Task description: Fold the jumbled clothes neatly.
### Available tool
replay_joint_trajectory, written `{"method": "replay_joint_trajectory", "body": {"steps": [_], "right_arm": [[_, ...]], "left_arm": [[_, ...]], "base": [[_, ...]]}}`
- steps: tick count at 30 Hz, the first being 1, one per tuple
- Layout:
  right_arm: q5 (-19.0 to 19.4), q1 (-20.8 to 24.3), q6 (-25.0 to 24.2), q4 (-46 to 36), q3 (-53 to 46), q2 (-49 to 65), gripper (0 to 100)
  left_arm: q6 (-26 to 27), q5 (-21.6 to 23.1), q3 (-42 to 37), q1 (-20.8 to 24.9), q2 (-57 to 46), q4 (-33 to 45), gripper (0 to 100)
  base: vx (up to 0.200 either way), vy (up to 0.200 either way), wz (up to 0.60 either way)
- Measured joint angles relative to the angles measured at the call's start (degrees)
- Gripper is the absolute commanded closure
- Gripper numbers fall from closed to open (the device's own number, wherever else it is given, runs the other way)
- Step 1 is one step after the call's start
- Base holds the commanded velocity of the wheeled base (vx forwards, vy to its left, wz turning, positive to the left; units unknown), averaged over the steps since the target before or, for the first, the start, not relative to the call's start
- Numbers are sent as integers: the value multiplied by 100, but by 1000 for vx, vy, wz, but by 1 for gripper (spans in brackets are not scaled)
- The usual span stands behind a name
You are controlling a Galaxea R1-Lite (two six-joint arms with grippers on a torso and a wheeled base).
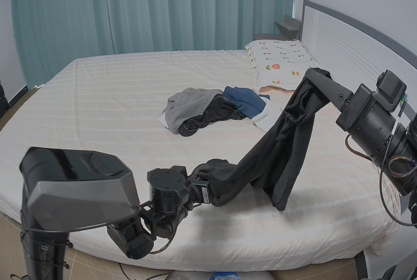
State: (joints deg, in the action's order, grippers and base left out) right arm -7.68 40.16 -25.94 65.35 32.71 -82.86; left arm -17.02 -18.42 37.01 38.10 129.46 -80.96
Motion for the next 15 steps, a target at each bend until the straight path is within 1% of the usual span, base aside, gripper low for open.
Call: {"method": "replay_joint_trajectory", "body": {"steps": [2, 4, 8, 11, 14, 15], "right_arm": [[65, -157, 0, 1, -21, -90, 100], [101, -312, 0, 9, -24, -222, 100], [133, -618, 2, 28, 117, -525, 100], [145, -872, 24, 41, 436, -738, 100], [152, -1169, 88, 39, 905, -877, 100], [150, -1276, 115, 39, 1037, -909, 100]], "left_arm": [[-2, -2, -71, -119, -317, 163, 100], [-13, -7, -57, -257, -684, 495, 100], [-93, 0, 223, -496, -1442, 1787, 100], [-140, 20, 649, -668, -2054, 2849, 100], [-191, 55, 1069, -834, -2614, 3588, 100], [-205, 66, 1172, -894, -2767, 3717, 100]], "base": [[0, 0, 0], [0, 0, 0], [0, 0, 0], [0, 0, 0], [0, 0, 0], [0, 0, 0]]}}
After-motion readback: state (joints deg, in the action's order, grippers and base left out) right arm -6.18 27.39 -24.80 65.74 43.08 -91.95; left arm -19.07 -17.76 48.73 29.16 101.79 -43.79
